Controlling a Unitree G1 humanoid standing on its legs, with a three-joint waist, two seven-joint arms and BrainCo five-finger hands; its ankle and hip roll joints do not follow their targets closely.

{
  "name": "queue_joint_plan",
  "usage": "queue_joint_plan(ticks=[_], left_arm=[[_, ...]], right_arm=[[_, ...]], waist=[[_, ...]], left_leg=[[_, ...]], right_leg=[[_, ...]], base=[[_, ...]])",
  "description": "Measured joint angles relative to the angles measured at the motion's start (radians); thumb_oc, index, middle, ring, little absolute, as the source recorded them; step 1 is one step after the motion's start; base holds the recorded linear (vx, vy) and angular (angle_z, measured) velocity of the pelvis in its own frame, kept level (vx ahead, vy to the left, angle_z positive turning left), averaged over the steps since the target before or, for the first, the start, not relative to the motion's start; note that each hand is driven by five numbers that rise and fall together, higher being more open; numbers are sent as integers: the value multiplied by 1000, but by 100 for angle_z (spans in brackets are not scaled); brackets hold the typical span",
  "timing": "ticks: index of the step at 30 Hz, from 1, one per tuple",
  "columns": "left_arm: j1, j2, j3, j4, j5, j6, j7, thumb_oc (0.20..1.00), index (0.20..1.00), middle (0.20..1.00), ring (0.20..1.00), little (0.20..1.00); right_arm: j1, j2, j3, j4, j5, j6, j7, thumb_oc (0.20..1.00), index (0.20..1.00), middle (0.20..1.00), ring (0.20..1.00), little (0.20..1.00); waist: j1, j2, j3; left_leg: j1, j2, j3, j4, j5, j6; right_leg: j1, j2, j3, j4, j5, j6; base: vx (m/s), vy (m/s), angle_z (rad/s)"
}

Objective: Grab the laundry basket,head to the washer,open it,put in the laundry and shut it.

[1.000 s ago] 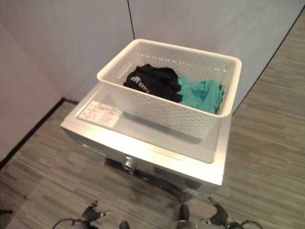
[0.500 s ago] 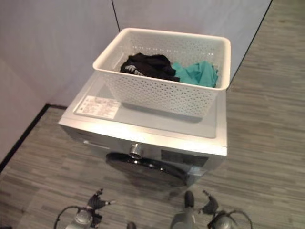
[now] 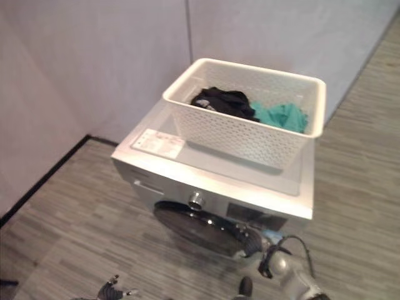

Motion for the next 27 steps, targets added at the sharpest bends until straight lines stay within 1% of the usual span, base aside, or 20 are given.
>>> queue_joint_plan(ticks=[2,3,4,6,7,8,9,10,11,12,13,14,16,17,18,19,20,22,24,27], left_arm=[[2,0,-1,-1,0,0,-10,1000,1000,1000,1000,1000],[14,-1,-1,0,0,-1,-16,1000,1000,1000,1000,1000],[13,-2,-2,-5,0,-1,-25,1000,1000,1000,1000,1000],[15,0,-7,-15,0,-1,-25,1000,1000,1000,1000,1000],[12,3,-14,-33,0,-1,-25,1000,1000,1000,1000,1000],[-14,3,-26,-55,0,-4,-26,1000,1000,1000,1000,1000],[-35,1,-30,-62,-1,-4,-27,1000,1000,1000,1000,1000],[-44,1,-30,-74,-1,-4,-25,1000,1000,1000,1000,1000],[-56,4,-38,-84,-14,-6,-19,1000,1000,1000,1000,1000],[-71,1,-39,-82,-17,-7,-17,1000,1000,1000,1000,1000],[-92,-1,-45,-82,-41,-11,-14,1000,1000,1000,1000,1000],[-124,-6,-57,-83,-64,-21,-1,1000,1000,1000,1000,1000],[-181,-23,-64,-85,-90,-38,6,1000,1000,1000,1000,1000],[-200,-39,-61,-93,-97,-41,15,1000,1000,1000,1000,1000],[-192,-47,-64,-113,-143,-54,45,1000,1000,1000,1000,1000],[-190,-46,-68,-95,-168,-53,55,1000,1000,1000,1000,1000],[-200,-54,-82,-87,-177,-53,61,1000,1000,1000,1000,1000],[-212,-80,-93,-90,-204,-61,65,1000,1000,1000,1000,1000],[-212,-97,-103,-90,-210,-76,81,1000,1000,1000,1000,1000],[-228,-113,-96,-72,-210,-79,113,1000,1000,1000,1000,1000]], right_arm=[[16,-26,0,-32,-33,-8,17,1000,1000,1000,1000,1000],[17,-25,-4,-37,-43,-10,17,1000,1000,1000,1000,1000],[21,-29,-12,-46,-61,-15,22,1000,1000,1000,1000,1000],[17,-24,-12,-44,-62,-16,20,1000,1000,1000,1000,1000],[-5,-16,-8,-28,-61,-17,20,1000,1000,1000,1000,1000],[-48,-10,8,-12,-62,-16,16,1000,1000,1000,1000,1000],[-68,-10,7,-11,-62,-16,12,1000,1000,1000,1000,1000],[-74,-15,4,-25,-62,-18,0,1000,1000,1000,1000,1000],[-113,4,22,-2,-61,-29,-35,1000,1000,1000,1000,1000],[-131,21,28,9,-59,-30,-57,1000,1000,1000,1000,1000],[-169,47,53,39,-59,-28,-74,1000,1000,1000,1000,1000],[-227,82,72,90,-59,-12,-103,1000,1000,1000,1000,1000],[-308,103,76,137,-59,3,-119,1000,1000,1000,1000,1000],[-334,107,113,142,-59,3,-105,1000,1000,1000,1000,1000],[-336,111,160,139,-46,-25,-129,1000,1000,1000,1000,1000],[-342,140,172,144,-48,-32,-158,1000,1000,1000,1000,1000],[-343,160,183,145,-48,-34,-178,1000,1000,1000,1000,1000],[-346,174,217,146,-48,-33,-215,1000,1000,1000,1000,1000],[-375,202,249,174,-48,-24,-234,1000,1000,1000,1000,1000],[-420,246,292,205,-25,9,-238,1000,1000,1000,1000,1000]], waist=[[-1,-3,0],[3,-1,2],[-8,1,3],[-7,12,10],[-6,10,13],[-6,3,30],[-4,4,50],[-6,10,71],[-18,12,91],[-20,21,97],[-25,24,109],[-25,28,124],[-26,52,172],[-16,73,193],[-21,79,207],[-27,73,215],[-29,75,218],[-37,80,223],[-37,80,222],[-35,81,220]], left_leg=[[-7,7,-13,-3,4,-7],[-13,11,-14,0,6,-8],[-23,10,-25,-3,3,-4],[-46,9,-42,-3,11,-4],[-66,9,-43,-2,17,-5],[-111,6,-53,3,39,-9],[-127,3,-59,4,49,-10],[-141,3,-62,6,56,-10],[-172,5,-65,14,61,-10],[-195,6,-64,17,62,-9],[-216,7,-68,20,64,-8],[-245,9,-72,21,73,-10],[-268,8,-98,17,85,-16],[-285,8,-101,9,92,-12],[-318,13,-110,3,96,-13],[-333,16,-119,5,96,-14],[-348,20,-122,4,96,-14],[-352,29,-125,-3,96,-14],[-349,41,-127,-3,96,-15],[-350,65,-141,-3,96,-15]], right_leg=[[-2,6,-12,0,-4,-3],[-2,7,-13,0,-4,-3],[-5,5,-25,0,-7,-3],[-19,4,-36,0,-8,-6],[-38,5,-35,0,-4,-6],[-76,2,-38,0,9,-9],[-92,2,-41,4,24,-23],[-105,2,-42,9,29,-27],[-126,3,-42,0,36,-31],[-149,3,-41,0,36,-31],[-167,4,-40,0,38,-33],[-191,7,-35,0,39,-32],[-207,9,-34,0,40,-30],[-216,9,-34,0,41,-31],[-251,17,-30,0,41,-31],[-272,24,-27,0,42,-32],[-286,30,-24,1,43,-33],[-293,39,-23,0,43,-33],[-294,53,-24,0,44,-35],[-297,81,-25,0,43,-34]], base=[[12,-63,21],[-10,-80,13],[-85,-61,20],[-132,-51,19],[-107,-16,13],[-170,-22,14],[-170,-21,18],[-245,-27,8],[-183,-16,0],[-218,-20,-2],[-100,-6,2],[-72,-6,13],[-83,-13,30],[-108,-28,28],[-78,-25,3],[-65,-22,-17],[-30,-9,-15],[0,0,0],[-10,-23,-14],[-2,-55,-11]])
